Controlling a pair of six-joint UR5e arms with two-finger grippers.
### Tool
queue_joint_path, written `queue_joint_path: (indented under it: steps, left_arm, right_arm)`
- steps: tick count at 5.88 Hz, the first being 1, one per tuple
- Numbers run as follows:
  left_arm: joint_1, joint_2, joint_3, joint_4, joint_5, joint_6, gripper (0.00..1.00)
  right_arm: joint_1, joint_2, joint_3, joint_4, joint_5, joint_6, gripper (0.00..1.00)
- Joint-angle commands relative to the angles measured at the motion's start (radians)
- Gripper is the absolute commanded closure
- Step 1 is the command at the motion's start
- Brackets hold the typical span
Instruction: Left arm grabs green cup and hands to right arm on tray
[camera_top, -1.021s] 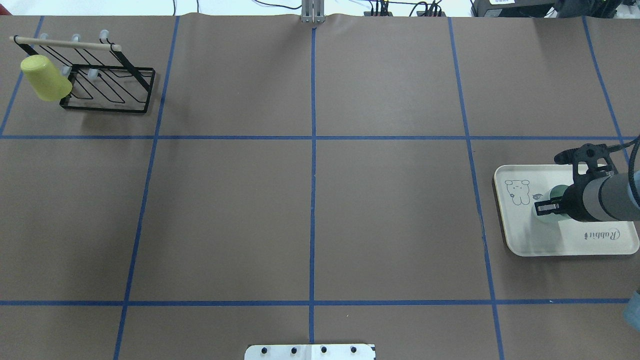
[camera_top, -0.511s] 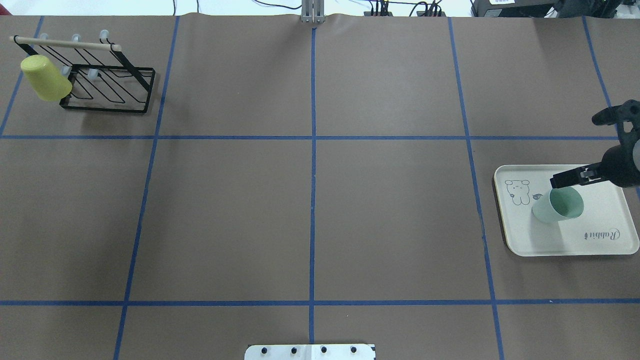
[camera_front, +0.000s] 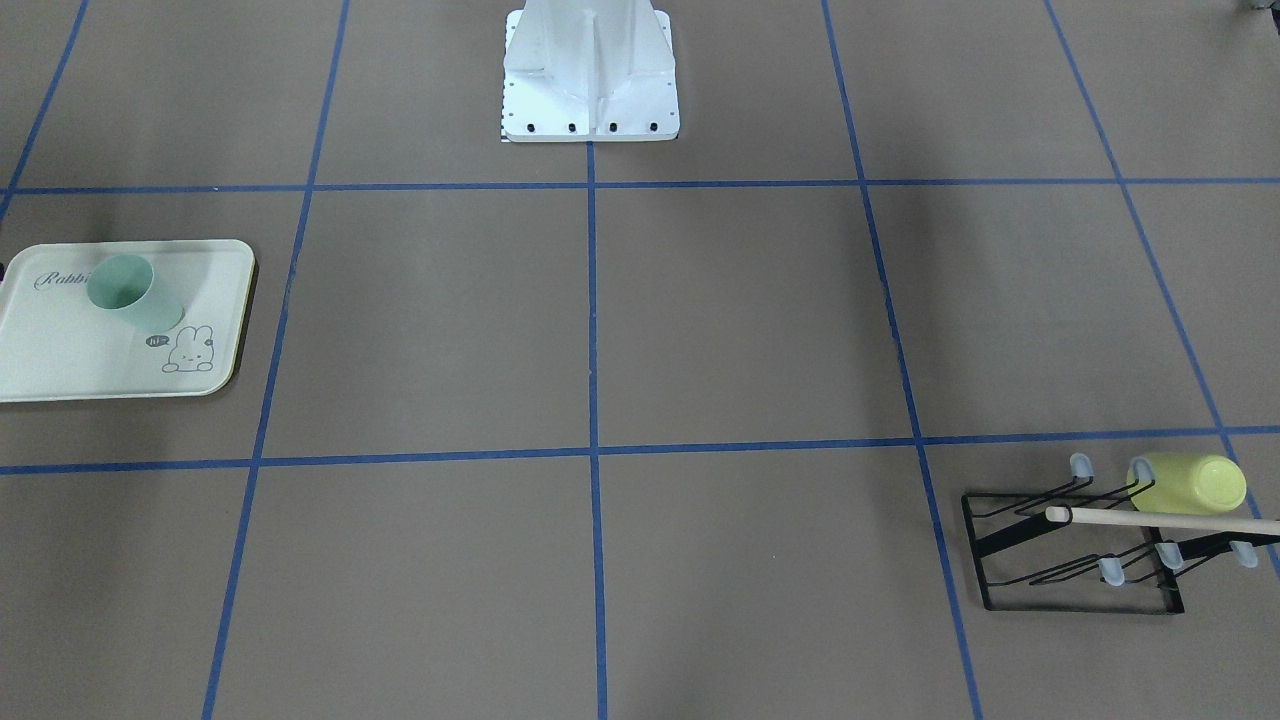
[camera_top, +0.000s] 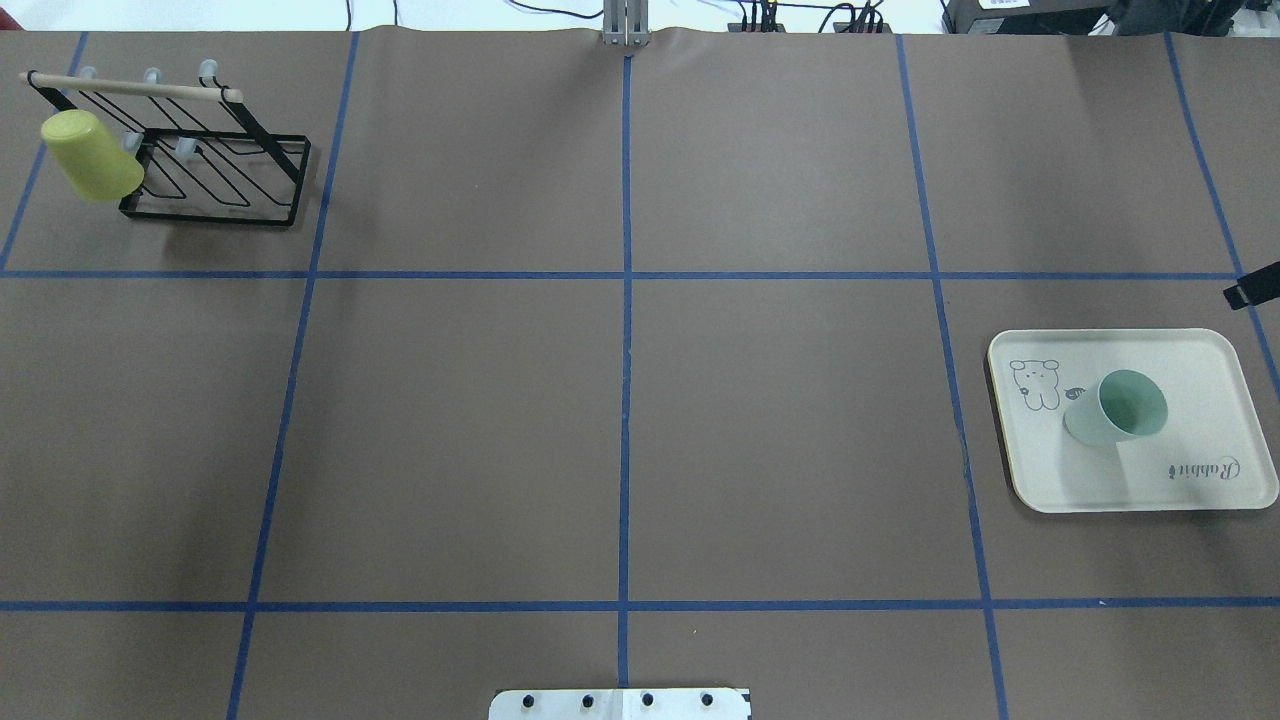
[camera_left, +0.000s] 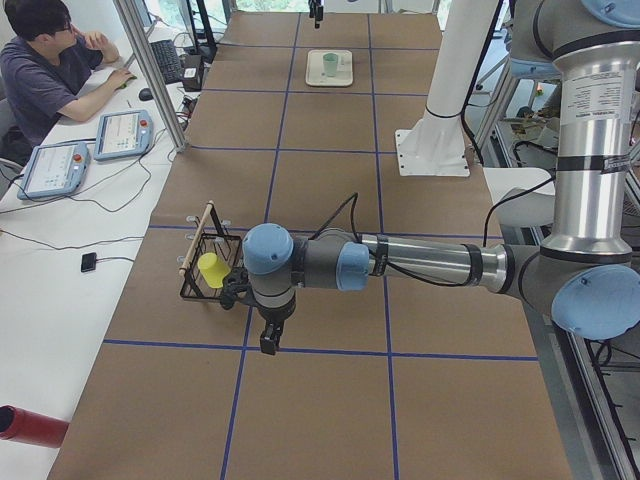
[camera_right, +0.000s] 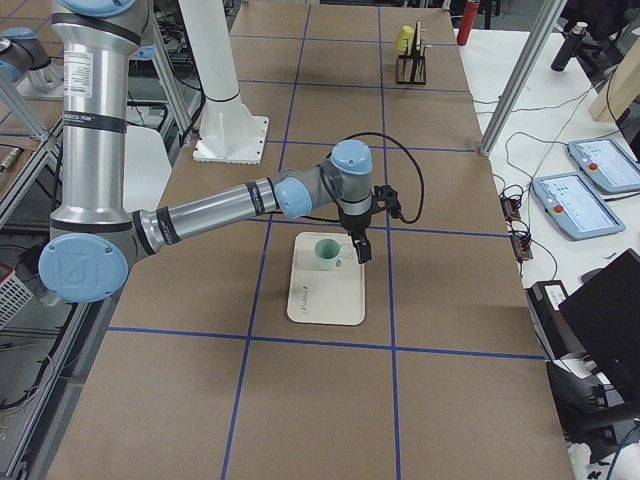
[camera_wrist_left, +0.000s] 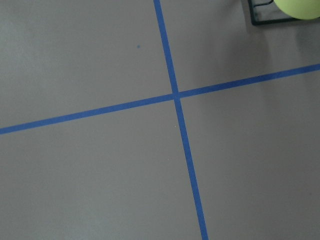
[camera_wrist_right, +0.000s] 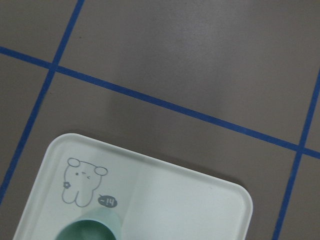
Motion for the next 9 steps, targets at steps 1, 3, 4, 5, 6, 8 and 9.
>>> queue_joint_path:
  steps: [1, 3, 4, 5, 6, 8, 9]
  left_arm:
    - [-0.001, 0.026, -0.008, 0.001, 0.010, -0.005, 0.00]
    - [-0.002, 0.048, -0.019, 0.000, 0.003, -0.005, 0.00]
    - [-0.001, 0.046, -0.023, 0.000, 0.008, -0.005, 0.00]
    - [-0.001, 0.053, -0.025, 0.000, 0.010, 0.001, 0.00]
    - [0.001, 0.053, -0.025, 0.000, 0.010, 0.005, 0.00]
    - [0.001, 0.071, -0.042, 0.000, 0.003, 0.008, 0.00]
    - [0.001, 0.074, -0.042, -0.002, 0.003, 0.008, 0.00]
  right_arm:
    - [0.181, -0.045, -0.143, -0.001, 0.047, -0.265, 0.00]
    - [0.243, -0.151, -0.148, -0.001, 0.039, -0.282, 0.00]
    - [0.243, -0.174, -0.153, 0.001, 0.039, -0.280, 0.00]
    - [0.241, -0.174, -0.162, -0.008, 0.051, -0.277, 0.00]
    - [0.243, -0.173, -0.171, 0.001, 0.056, -0.280, 0.00]
    - [0.232, -0.162, -0.158, 0.001, 0.051, -0.283, 0.00]
    - [0.229, -0.162, -0.157, 0.001, 0.051, -0.283, 0.00]
